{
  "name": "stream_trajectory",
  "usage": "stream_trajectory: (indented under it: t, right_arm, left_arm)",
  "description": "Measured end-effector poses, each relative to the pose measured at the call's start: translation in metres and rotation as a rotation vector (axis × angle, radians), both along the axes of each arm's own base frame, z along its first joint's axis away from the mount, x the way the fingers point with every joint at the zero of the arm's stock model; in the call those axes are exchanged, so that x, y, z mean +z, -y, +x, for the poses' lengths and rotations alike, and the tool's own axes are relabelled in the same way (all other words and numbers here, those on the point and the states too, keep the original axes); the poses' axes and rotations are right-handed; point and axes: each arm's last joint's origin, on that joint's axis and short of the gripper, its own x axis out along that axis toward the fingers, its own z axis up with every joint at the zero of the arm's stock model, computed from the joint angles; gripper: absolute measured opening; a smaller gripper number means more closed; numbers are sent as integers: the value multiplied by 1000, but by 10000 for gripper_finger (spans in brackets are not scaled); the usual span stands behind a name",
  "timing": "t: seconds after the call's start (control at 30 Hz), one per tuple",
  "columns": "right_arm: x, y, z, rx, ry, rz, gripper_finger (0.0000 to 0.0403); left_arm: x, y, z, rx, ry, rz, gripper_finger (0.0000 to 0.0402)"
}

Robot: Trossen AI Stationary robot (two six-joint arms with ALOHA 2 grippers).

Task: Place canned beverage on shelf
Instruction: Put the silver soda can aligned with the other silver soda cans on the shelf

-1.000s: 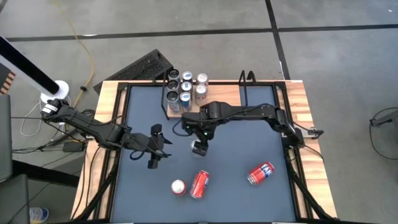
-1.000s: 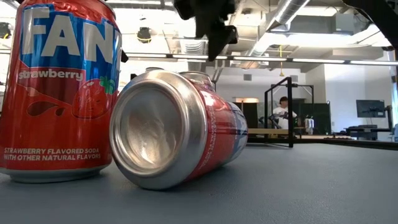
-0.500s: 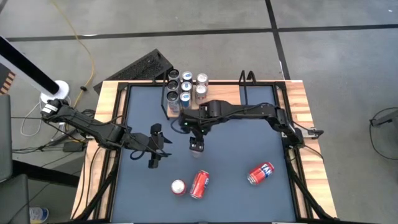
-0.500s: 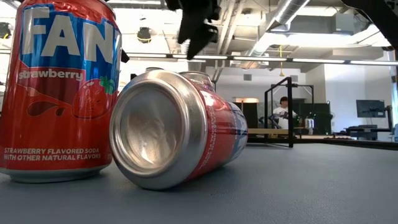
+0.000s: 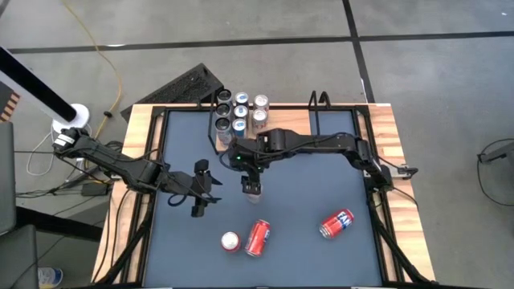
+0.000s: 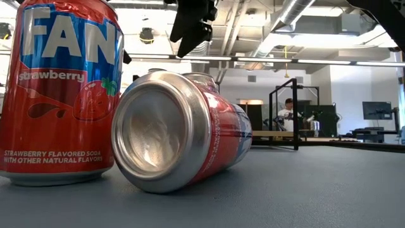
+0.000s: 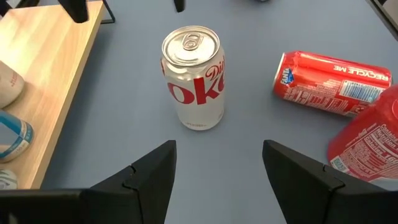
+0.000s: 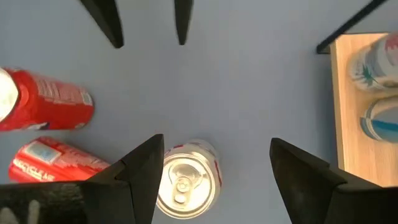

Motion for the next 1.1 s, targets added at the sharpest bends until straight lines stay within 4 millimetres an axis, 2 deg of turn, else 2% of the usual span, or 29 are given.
stream_trajectory:
  t: [0.33, 0.47, 0.57, 0.83, 1.1]
  right_arm:
    - [-3, 5, -6, -125, -76, 47, 277]
    - [-7, 11, -16, -76, -184, 42, 278]
    - [-7, 13, -17, -68, -191, 45, 291]
    - [-6, -3, -14, -57, -165, 69, 360]
    - [-4, -30, -10, -104, -95, -6, 362]
  left_arm:
    - [0, 0, 0, 3, -5, 4, 229]
    - [0, 0, 0, 8, -3, 8, 229]
    - [0, -1, 0, 14, 0, 10, 229]
    - [0, -1, 0, 24, 0, 3, 229]
    - [-1, -1, -1, 26, -10, 7, 229]
